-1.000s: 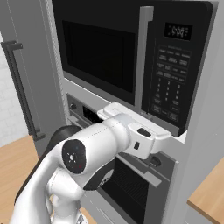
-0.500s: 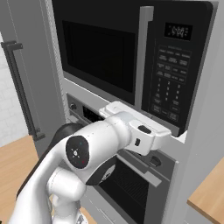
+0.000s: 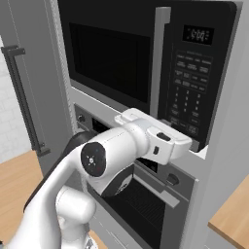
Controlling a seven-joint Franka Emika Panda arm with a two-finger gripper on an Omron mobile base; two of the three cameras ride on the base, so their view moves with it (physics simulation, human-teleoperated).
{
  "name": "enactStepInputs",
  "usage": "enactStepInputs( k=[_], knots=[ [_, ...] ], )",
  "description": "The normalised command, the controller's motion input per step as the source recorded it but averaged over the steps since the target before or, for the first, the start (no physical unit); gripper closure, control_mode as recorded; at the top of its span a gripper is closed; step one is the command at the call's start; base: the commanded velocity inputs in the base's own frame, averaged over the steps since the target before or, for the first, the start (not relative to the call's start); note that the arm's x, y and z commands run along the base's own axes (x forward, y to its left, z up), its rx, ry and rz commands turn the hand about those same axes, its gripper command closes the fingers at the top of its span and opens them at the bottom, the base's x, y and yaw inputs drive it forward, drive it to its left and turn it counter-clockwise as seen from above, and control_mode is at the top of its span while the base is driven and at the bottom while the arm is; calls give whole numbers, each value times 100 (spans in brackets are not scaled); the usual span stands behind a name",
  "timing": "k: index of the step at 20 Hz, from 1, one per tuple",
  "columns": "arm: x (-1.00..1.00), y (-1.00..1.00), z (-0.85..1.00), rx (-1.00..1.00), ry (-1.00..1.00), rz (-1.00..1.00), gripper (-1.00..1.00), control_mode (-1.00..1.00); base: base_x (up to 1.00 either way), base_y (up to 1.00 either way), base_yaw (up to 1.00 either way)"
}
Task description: Pick the carrot from the sink and place it in the bowl. Then pick the bowl and place it in the microwave. Then close the microwave door and press the start button.
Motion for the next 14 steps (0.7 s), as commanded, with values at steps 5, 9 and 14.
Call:
enactStepInputs(
  k=[5,9,14],
  knots=[
    [15,-19,-1,0,0,0,100,-100,0,0,0],
    [12,-1,-6,0,0,0,100,-100,0,0,0],
    [16,0,-8,0,0,0,100,-100,0,0,0]
  ],
)
